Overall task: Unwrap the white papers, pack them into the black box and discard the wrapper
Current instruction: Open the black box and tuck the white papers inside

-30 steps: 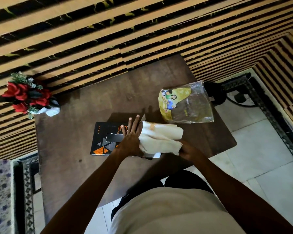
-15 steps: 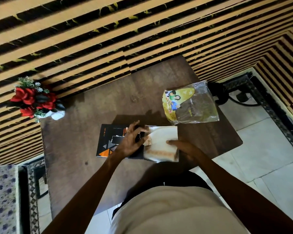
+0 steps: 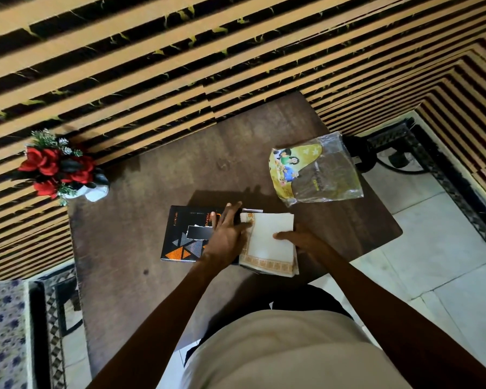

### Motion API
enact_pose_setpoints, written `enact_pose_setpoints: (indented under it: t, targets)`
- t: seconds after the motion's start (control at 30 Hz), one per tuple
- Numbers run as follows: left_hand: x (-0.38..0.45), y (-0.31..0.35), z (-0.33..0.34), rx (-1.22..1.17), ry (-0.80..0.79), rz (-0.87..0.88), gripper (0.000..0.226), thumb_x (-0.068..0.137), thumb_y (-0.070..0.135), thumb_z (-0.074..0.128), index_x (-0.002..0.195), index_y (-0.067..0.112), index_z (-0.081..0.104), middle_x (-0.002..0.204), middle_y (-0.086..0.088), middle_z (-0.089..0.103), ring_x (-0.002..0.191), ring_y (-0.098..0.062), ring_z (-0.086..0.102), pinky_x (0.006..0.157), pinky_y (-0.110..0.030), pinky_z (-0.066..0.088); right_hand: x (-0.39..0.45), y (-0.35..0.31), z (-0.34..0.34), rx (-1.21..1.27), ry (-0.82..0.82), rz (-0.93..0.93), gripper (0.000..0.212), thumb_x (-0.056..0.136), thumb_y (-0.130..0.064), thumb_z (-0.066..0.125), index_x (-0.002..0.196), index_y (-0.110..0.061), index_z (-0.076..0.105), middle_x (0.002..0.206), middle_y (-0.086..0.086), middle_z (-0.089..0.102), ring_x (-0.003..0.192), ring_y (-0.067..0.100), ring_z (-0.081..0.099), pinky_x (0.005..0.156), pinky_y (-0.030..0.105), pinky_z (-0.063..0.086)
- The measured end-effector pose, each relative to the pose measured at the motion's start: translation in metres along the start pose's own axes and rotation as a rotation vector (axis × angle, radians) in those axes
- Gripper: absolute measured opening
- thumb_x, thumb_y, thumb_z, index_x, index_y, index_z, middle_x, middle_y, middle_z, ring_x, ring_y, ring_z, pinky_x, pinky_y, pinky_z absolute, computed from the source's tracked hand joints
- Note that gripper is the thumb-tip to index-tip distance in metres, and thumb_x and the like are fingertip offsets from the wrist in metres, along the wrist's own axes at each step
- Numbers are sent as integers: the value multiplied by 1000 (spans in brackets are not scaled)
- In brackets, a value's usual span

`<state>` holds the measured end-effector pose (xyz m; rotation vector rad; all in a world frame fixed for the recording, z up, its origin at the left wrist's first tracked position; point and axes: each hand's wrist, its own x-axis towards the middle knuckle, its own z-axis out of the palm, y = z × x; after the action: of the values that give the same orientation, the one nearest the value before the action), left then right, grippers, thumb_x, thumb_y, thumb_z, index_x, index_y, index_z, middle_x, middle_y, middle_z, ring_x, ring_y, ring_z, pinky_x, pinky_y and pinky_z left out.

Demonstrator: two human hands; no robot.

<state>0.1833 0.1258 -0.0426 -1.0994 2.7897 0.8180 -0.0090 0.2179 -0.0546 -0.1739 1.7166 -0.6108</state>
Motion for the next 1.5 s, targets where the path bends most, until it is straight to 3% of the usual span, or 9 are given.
enact_pose_setpoints:
  t: [0.23, 0.5, 0.67, 0.8, 0.97, 1.1, 1.23, 1.4, 1.5]
  targets:
    - [16, 19, 12, 308, -121, -198, 64, 92, 23, 44, 151, 15, 19, 163, -9, -1, 149, -34, -11, 115, -65, -5, 8, -1, -4, -66, -28, 0, 59, 87, -20, 67, 139, -11, 40, 138, 14, 54, 127, 33, 52, 104, 49, 42]
    - [20, -2, -9, 156, -286, -50, 98, 67, 53, 77, 148, 24, 29, 163, -7, -6, 149, -33, -14, 113, -64, -5, 16, 7, -5, 72, -163, 5, 54, 87, -16, 67, 135, -13, 44, 130, 14, 58, 106, 28, 58, 94, 50, 48]
    - [5, -37, -17, 206, -280, 51, 113, 62, 58, 78, 152, 29, 16, 163, -10, -10, 148, -35, -17, 115, -59, -6, 19, 17, -3, 304, -254, -49, 42, 86, -6, 64, 126, -13, 53, 111, 11, 68, 102, 28, 66, 87, 47, 55]
    - [3, -34, -18, 95, -247, 27, 119, 59, 48, 84, 152, 25, 14, 163, -11, -9, 147, -34, -18, 114, -63, -8, 18, 16, 15, 404, -337, -74, 31, 89, 2, 56, 116, -13, 55, 105, 9, 67, 96, 25, 65, 78, 44, 57]
    - [5, -32, -22, 61, -250, 10, 122, 58, 39, 88, 152, 26, 12, 163, -9, -8, 148, -34, -18, 114, -61, -9, 21, 6, 34, 234, -196, -128, 39, 90, -4, 56, 128, -11, 47, 119, 15, 60, 109, 33, 58, 95, 53, 48]
    - [7, -32, -19, 22, -223, -28, 132, 52, 39, 91, 152, 27, 6, 163, -9, -4, 149, -33, -12, 115, -57, -9, 24, 2, 63, 356, -170, -124, 44, 92, -7, 55, 134, -6, 43, 132, 24, 56, 115, 39, 57, 98, 57, 47]
    - [8, -33, -19, -13, -193, -59, 133, 51, 37, 91, 152, 26, 7, 163, -8, -3, 150, -30, -10, 115, -50, -11, 21, -11, 77, 422, -194, -99, 43, 94, -11, 55, 136, -10, 46, 124, 20, 59, 105, 33, 57, 82, 44, 52]
    - [4, -36, -20, -27, -170, -36, 130, 53, 42, 89, 153, 22, 9, 163, -9, -1, 150, -30, -8, 119, -52, -7, 23, 5, 52, 245, -362, 42, 49, 83, -14, 69, 127, -23, 50, 126, 13, 60, 116, 37, 57, 84, 53, 52]
    - [8, -34, -19, -13, -149, -51, 131, 51, 41, 90, 152, 23, 9, 163, -8, 1, 150, -29, -7, 117, -48, -10, 26, 14, 62, 326, -270, 21, 46, 86, -1, 61, 124, -22, 47, 120, 11, 60, 112, 35, 57, 81, 49, 51]
